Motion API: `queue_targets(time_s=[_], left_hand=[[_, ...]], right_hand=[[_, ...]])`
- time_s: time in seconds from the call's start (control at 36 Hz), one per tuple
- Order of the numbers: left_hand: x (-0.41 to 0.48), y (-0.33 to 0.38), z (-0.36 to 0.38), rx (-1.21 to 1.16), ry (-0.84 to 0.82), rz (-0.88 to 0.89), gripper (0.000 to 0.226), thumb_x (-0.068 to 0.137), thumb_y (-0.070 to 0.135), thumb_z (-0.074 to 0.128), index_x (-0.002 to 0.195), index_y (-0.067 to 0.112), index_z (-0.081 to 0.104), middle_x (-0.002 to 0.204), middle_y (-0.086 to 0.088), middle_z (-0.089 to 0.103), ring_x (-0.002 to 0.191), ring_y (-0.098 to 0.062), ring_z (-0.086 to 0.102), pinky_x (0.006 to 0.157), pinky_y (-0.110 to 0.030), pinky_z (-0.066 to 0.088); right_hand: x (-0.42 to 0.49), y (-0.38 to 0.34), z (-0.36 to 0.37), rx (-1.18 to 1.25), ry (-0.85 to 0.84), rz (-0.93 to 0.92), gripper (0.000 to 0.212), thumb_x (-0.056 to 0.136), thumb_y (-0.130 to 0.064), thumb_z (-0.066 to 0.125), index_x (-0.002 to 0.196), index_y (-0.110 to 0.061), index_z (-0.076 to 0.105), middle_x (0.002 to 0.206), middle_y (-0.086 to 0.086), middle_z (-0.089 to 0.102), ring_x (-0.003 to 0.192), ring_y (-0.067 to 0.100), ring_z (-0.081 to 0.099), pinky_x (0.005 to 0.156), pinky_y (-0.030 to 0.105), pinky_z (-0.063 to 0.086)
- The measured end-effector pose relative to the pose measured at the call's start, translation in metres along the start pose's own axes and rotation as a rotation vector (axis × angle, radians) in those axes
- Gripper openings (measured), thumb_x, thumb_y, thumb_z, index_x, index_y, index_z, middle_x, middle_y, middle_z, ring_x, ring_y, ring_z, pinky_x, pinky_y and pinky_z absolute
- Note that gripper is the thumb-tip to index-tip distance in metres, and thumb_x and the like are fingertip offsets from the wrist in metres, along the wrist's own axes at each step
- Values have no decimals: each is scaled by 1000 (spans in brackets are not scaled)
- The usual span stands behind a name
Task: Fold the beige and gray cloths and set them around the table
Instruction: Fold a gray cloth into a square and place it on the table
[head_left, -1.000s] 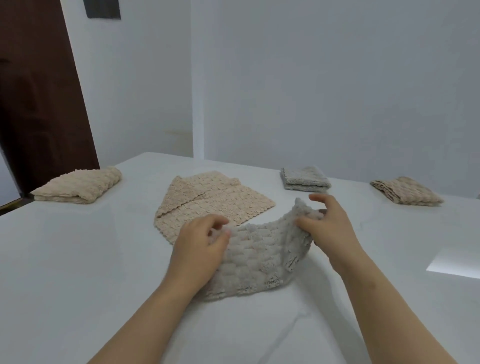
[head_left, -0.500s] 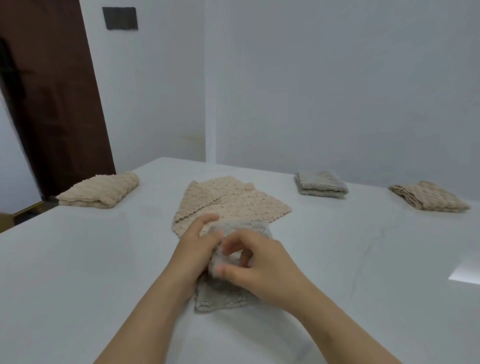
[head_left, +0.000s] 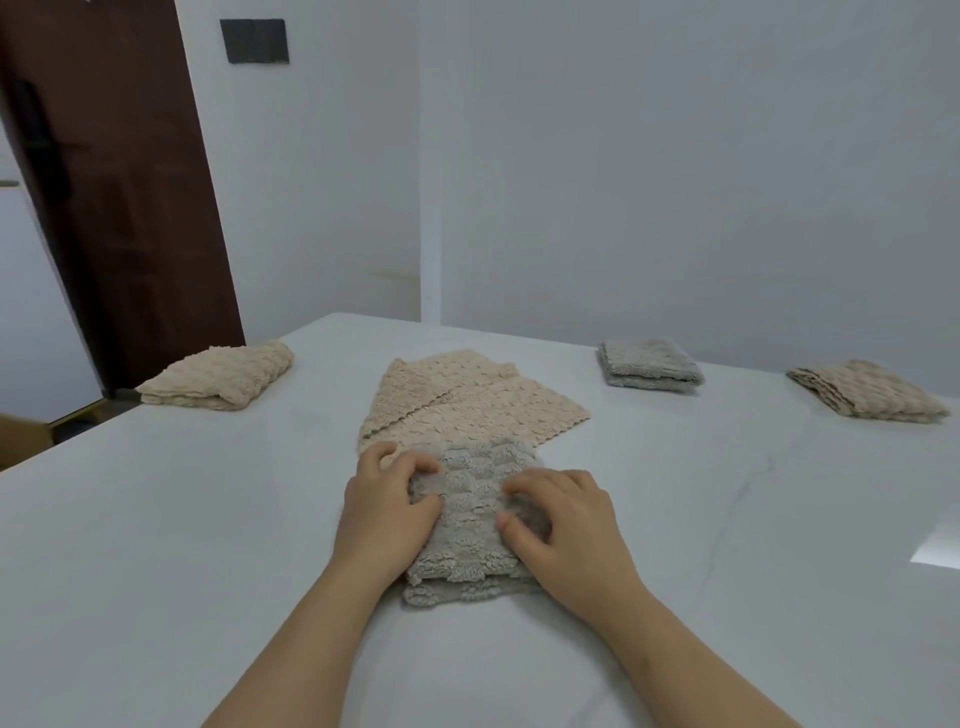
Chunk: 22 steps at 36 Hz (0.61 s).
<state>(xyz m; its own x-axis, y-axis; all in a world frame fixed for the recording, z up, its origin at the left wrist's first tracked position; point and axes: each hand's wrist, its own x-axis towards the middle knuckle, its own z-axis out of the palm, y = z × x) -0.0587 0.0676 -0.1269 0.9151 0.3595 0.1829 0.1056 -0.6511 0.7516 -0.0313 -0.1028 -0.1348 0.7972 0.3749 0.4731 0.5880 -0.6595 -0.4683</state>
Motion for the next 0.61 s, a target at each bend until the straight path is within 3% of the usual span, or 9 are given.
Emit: queue_targets(time_s=[0.08, 0.17, 0.25, 0.36, 0.5, 0.61], left_hand=[[-8, 1, 2, -40, 90, -5, 25, 83, 23, 61, 109, 25, 60, 123, 2, 34, 127, -20, 34, 105, -28, 25], [-15, 1, -1, -22, 78, 7, 32, 85, 33, 60, 116, 26, 58, 120, 3, 35, 126, -19, 34, 105, -29, 24], [-23, 0, -5, 26, -3, 15, 54, 76, 57, 50, 123, 30, 54, 125, 3, 37, 126, -17, 35, 107, -31, 27], [-29, -1, -4, 245, -61, 61, 71, 71, 70, 30, 132, 37, 41, 139, 5, 32, 129, -18, 33, 107, -33, 28], [-33, -3, -1, 444, -101, 137, 64, 83, 68, 19, 139, 40, 30, 148, 9, 21, 136, -15, 24, 111, -34, 23], [-34, -2, 0, 506, -110, 129, 49, 94, 54, 26, 140, 39, 27, 151, 9, 19, 139, -14, 20, 113, -35, 19]], right_hand=[[-2, 0, -2, 0, -49, 92, 75, 62, -66, 20, 123, -36, 52, 134, -19, 43, 124, 10, 33, 94, 22, 21], [-2, -1, -7, 7, -105, 176, 85, 58, -68, 12, 133, -39, 39, 144, -14, 33, 132, 11, 25, 104, 27, 18], [-5, -4, -10, -2, -138, 223, 76, 67, -66, 20, 136, -38, 34, 144, -11, 34, 132, 14, 26, 106, 30, 19], [-13, -6, -13, -36, -199, 233, 72, 70, -65, 21, 137, -41, 29, 142, -10, 35, 132, 15, 29, 105, 32, 22], [-19, -11, -17, -112, -254, 219, 49, 91, -54, 35, 138, -42, 27, 141, -11, 38, 131, 16, 31, 105, 32, 21], [-22, -12, -18, -141, -269, 235, 49, 93, -52, 34, 140, -40, 27, 141, -8, 41, 133, 16, 30, 107, 32, 20]])
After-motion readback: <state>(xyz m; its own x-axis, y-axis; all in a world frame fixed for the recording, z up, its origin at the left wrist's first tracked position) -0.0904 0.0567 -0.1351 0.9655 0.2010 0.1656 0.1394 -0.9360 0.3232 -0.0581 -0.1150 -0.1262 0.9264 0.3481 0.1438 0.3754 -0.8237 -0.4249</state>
